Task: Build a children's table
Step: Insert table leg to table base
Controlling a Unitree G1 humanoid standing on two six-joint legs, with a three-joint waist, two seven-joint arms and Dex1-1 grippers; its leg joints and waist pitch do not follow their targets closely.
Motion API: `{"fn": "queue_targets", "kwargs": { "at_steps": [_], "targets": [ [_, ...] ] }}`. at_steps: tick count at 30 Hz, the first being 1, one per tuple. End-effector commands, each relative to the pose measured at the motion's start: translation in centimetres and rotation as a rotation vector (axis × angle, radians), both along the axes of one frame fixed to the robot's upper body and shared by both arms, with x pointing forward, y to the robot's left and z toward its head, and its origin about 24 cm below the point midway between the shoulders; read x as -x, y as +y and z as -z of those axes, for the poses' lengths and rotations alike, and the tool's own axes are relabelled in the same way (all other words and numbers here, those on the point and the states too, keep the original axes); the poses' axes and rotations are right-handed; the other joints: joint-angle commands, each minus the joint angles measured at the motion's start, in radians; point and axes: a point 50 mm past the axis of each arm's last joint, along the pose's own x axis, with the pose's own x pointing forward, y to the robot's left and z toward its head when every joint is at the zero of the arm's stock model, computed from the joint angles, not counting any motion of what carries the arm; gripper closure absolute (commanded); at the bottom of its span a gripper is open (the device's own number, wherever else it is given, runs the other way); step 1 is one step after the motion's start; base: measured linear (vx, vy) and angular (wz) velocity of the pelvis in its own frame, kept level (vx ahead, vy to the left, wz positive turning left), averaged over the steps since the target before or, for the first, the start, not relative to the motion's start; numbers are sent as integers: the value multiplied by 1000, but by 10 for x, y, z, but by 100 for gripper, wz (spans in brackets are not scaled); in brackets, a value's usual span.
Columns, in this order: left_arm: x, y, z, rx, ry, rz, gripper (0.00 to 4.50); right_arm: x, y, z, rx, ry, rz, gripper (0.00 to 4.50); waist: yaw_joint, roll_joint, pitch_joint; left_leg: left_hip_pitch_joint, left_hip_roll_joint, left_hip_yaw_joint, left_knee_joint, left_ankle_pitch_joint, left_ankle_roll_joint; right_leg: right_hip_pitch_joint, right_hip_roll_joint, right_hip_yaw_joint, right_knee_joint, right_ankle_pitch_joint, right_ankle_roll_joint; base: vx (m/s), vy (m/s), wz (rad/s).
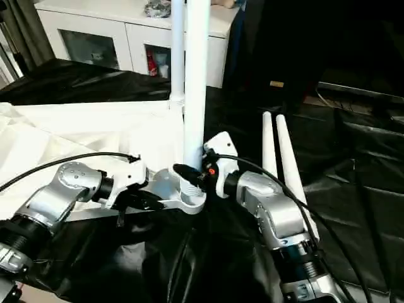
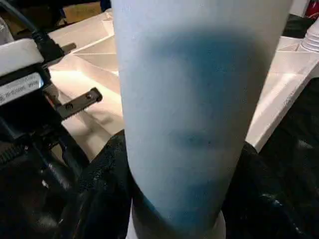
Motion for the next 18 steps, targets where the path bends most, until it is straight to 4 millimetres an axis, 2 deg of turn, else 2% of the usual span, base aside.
{"fn": "queue_targets", "kwargs": {
  "at_steps": [1, 4, 11, 17, 18],
  "targets": [
    [2, 4, 5, 51, 18, -65, 450, 3, -3, 7, 29, 47, -9, 260, 1, -7, -44, -12, 42, -6, -88, -137, -10, 49, -79, 44, -87, -254, -145, 0, 0, 0],
    [5, 6, 7, 62, 19, -76, 450, 7, -7, 5, 27, 59, -30, 260, 1, -6, -44, -11, 43, -6, -88, -139, -5, 48, -81, 45, -89, -276, -137, 0, 0, 0],
    [8, 7, 8, 98, 14, -105, 450, 10, -11, 5, 22, 80, -50, 260, -3, -8, -46, -13, 41, -3, -85, -108, 11, 48, -79, 44, -88, -249, -140, 0, 0, 0],
    [10, 7, 8, 114, 21, -114, 450, 5, -1, 10, 6, 93, -50, 260, -9, -5, -45, -12, 42, -4, -89, -131, 8, 44, -80, 44, -93, -303, -136, 0, 0, 0],
    [10, 7, 8, 115, 18, -117, 450, 4, 2, 10, 4, 96, -54, 260, -12, -7, -45, -12, 42, -5, -89, -132, 8, 44, -80, 44, -92, -299, -141, 0, 0, 0]
  ]
}}
